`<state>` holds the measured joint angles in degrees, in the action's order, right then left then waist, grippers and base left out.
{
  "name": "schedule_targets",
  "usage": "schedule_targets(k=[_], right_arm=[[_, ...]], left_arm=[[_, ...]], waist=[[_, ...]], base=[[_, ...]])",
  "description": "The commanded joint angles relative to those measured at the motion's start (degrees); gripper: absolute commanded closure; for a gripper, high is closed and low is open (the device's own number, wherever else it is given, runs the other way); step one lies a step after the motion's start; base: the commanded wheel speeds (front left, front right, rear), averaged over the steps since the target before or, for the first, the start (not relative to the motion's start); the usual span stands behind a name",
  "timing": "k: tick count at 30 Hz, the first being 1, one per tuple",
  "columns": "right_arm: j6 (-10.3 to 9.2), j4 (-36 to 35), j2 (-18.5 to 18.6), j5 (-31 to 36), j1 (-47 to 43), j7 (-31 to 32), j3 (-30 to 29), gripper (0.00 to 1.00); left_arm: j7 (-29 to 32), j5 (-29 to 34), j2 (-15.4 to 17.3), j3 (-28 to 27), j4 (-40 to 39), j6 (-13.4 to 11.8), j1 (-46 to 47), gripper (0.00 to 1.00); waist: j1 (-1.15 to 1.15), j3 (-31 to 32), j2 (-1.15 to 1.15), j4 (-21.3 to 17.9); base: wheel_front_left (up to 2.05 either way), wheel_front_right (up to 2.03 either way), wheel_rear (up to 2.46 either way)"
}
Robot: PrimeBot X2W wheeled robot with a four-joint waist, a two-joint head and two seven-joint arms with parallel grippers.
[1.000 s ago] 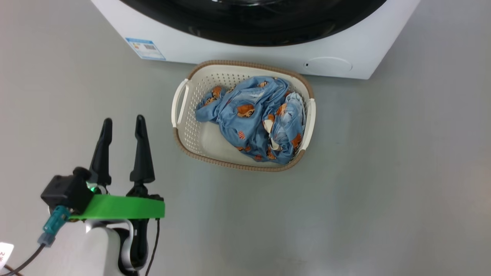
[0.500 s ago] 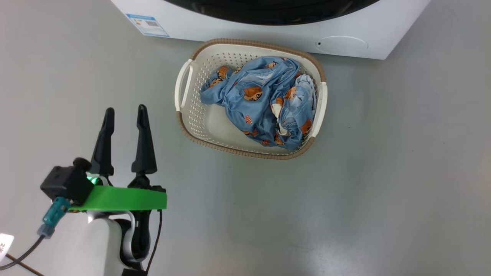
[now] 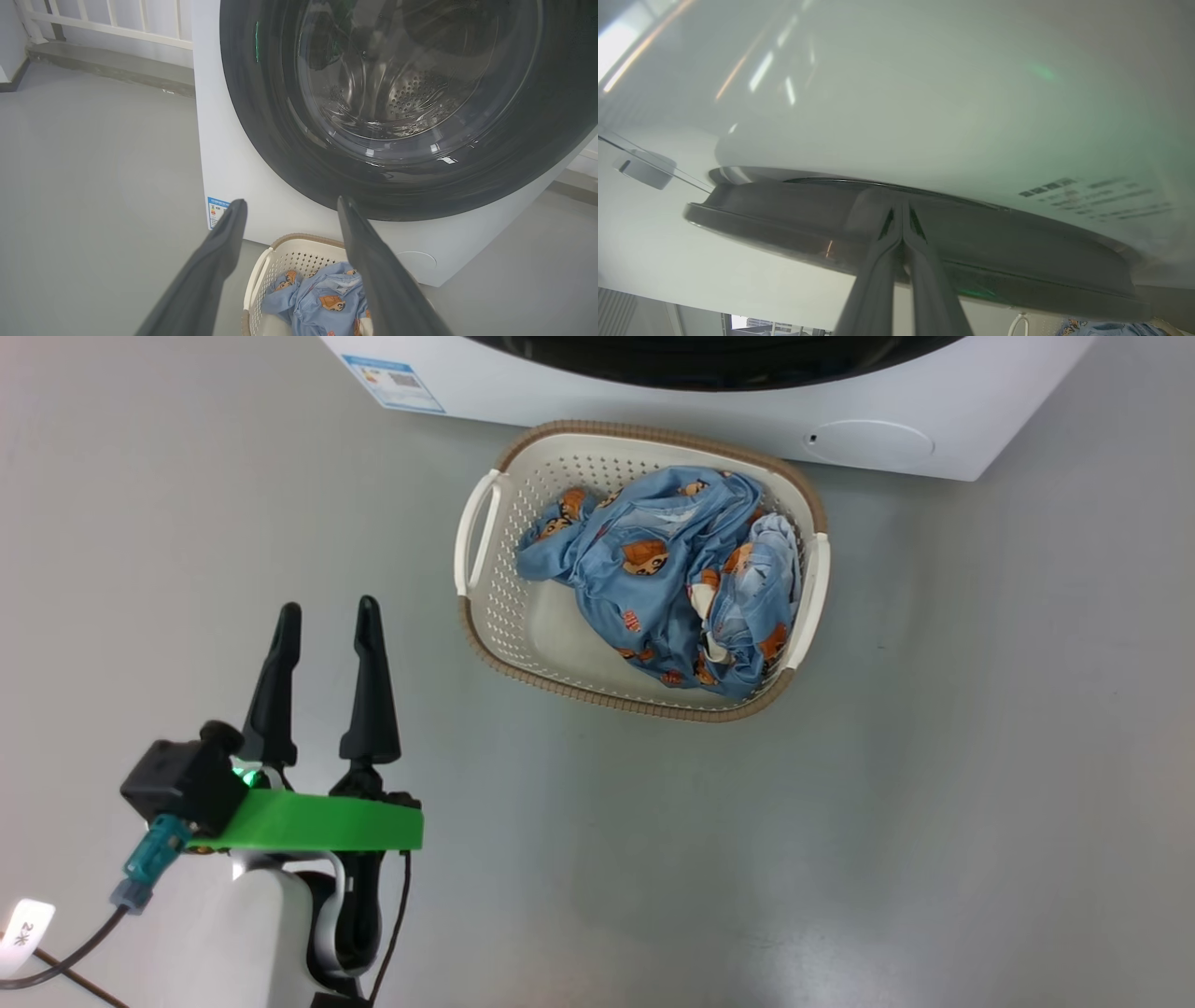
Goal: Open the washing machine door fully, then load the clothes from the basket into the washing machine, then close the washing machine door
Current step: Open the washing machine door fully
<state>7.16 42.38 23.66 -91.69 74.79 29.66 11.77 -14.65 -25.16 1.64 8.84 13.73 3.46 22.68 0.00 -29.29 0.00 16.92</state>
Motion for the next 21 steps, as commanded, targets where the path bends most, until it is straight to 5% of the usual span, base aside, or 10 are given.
schedule_targets(k=[1,21], right_arm=[[0.33,-1.1,-0.7,1.3,1.0,0.0,0.8,1.0],[0.33,-0.2,-2.9,2.4,-6.2,3.8,5.2,1.0]], left_arm=[[-0.3,-0.4,1.2,-1.6,-1.1,-0.4,0.3,0.0],[-0.3,0.4,1.2,-2.2,0.7,-0.7,-1.3,0.0]], waist=[[0.0,-0.1,0.0,0.5],[0.0,5.1,0.0,0.1]], base=[[0.0,0.0,0.0],[0.0,0.0,0.0]])
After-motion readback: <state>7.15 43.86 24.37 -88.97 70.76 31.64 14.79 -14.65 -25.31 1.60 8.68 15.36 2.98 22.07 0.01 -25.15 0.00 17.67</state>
